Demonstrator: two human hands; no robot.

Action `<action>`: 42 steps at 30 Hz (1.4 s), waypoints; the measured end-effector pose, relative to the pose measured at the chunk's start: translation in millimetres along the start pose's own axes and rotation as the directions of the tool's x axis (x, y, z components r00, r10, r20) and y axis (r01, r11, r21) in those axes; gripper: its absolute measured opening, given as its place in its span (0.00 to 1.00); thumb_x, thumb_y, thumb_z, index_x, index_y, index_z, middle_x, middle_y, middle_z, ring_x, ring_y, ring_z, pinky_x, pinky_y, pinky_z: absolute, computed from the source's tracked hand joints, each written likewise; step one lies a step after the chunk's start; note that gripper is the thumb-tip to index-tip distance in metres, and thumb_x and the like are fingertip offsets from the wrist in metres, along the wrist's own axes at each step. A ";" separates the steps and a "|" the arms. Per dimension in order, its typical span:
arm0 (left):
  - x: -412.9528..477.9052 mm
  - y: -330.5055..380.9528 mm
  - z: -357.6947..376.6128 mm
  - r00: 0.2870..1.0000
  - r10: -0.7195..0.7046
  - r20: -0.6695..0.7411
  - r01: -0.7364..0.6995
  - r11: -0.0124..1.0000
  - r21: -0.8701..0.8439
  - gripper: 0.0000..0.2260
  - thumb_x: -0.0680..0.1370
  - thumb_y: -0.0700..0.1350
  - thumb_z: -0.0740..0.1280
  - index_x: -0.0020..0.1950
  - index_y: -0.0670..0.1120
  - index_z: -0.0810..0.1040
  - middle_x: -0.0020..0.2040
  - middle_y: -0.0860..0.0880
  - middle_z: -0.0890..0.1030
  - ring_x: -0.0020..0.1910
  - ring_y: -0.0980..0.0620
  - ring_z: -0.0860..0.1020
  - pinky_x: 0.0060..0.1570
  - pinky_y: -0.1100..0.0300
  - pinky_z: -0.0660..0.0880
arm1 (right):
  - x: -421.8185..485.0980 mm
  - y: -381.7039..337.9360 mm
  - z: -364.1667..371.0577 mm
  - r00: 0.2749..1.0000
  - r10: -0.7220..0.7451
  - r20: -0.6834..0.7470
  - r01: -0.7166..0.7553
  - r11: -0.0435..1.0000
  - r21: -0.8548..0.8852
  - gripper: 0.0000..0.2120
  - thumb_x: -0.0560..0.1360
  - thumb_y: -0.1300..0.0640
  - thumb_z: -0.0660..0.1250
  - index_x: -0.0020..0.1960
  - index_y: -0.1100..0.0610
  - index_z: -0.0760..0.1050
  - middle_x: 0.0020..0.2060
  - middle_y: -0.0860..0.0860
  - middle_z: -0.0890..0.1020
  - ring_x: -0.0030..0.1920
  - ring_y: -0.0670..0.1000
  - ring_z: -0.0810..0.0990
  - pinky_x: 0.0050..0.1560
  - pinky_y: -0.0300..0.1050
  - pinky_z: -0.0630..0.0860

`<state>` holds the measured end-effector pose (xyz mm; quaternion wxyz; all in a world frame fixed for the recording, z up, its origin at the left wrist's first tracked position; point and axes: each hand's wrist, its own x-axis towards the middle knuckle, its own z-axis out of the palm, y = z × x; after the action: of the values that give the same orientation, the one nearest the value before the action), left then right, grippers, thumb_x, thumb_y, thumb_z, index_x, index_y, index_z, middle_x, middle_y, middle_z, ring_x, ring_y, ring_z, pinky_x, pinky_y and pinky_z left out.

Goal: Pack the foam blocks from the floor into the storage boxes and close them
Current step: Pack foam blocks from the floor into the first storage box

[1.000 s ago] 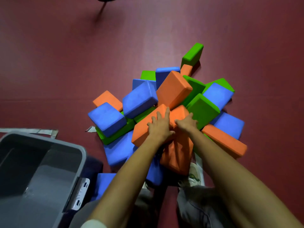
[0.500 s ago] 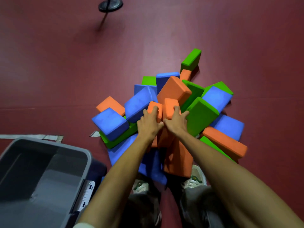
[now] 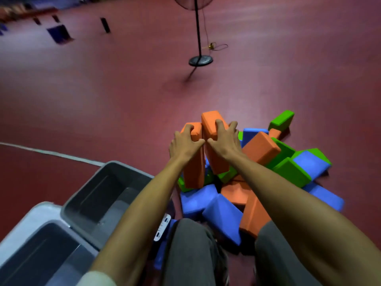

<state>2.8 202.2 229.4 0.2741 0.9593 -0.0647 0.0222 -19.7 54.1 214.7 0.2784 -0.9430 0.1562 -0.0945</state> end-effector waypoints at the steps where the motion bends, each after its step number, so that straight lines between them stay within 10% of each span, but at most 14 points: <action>1: -4.3 -13.4 -17.5 0.999 -0.028 -0.023 0.027 1.000 -0.013 0.27 0.70 0.63 0.68 0.68 0.62 0.68 0.57 0.42 0.76 0.57 0.35 0.78 0.55 0.48 0.73 | -6.7 -20.4 1.3 0.999 -0.034 0.002 0.034 0.999 0.007 0.31 0.73 0.48 0.68 0.73 0.51 0.61 0.65 0.63 0.61 0.61 0.69 0.69 0.58 0.59 0.73; 12: -96.3 -156.1 -191.8 0.977 -0.120 -0.177 0.156 0.966 0.206 0.27 0.72 0.60 0.70 0.69 0.58 0.68 0.58 0.41 0.75 0.56 0.33 0.78 0.54 0.44 0.75 | -91.4 -210.9 52.8 0.950 -0.270 0.157 0.259 0.962 0.088 0.31 0.74 0.46 0.66 0.74 0.49 0.62 0.70 0.63 0.60 0.64 0.71 0.69 0.63 0.61 0.71; 19: -120.4 -249.6 -230.3 0.913 -0.310 -0.266 0.315 0.949 -0.024 0.37 0.69 0.63 0.72 0.74 0.50 0.65 0.63 0.40 0.76 0.60 0.36 0.77 0.56 0.44 0.77 | -137.6 -275.3 100.8 0.908 -0.338 0.250 0.311 0.940 0.140 0.30 0.74 0.44 0.66 0.73 0.49 0.62 0.71 0.63 0.59 0.67 0.69 0.69 0.64 0.62 0.73; 32: -121.9 -321.1 -168.3 0.818 -0.552 -0.163 0.509 0.825 -0.243 0.49 0.67 0.55 0.77 0.78 0.42 0.52 0.68 0.41 0.61 0.65 0.36 0.69 0.61 0.43 0.74 | -142.1 -263.3 173.3 0.851 -0.389 0.352 0.354 0.921 0.162 0.33 0.73 0.49 0.67 0.74 0.53 0.58 0.68 0.58 0.61 0.64 0.66 0.67 0.61 0.62 0.72; 42: -81.4 -423.8 -127.7 0.756 -0.632 -0.169 0.560 0.759 -0.333 0.28 0.69 0.38 0.71 0.68 0.48 0.70 0.62 0.48 0.62 0.61 0.43 0.70 0.64 0.46 0.71 | -73.4 -248.0 263.8 0.777 -0.360 0.517 0.318 0.933 0.171 0.43 0.60 0.47 0.65 0.73 0.55 0.62 0.63 0.54 0.64 0.62 0.59 0.66 0.64 0.62 0.69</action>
<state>-21.0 635.4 109.8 0.3968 0.8715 0.2828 0.0554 41.8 407.7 127.3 0.3239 -0.9325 -0.1045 0.1208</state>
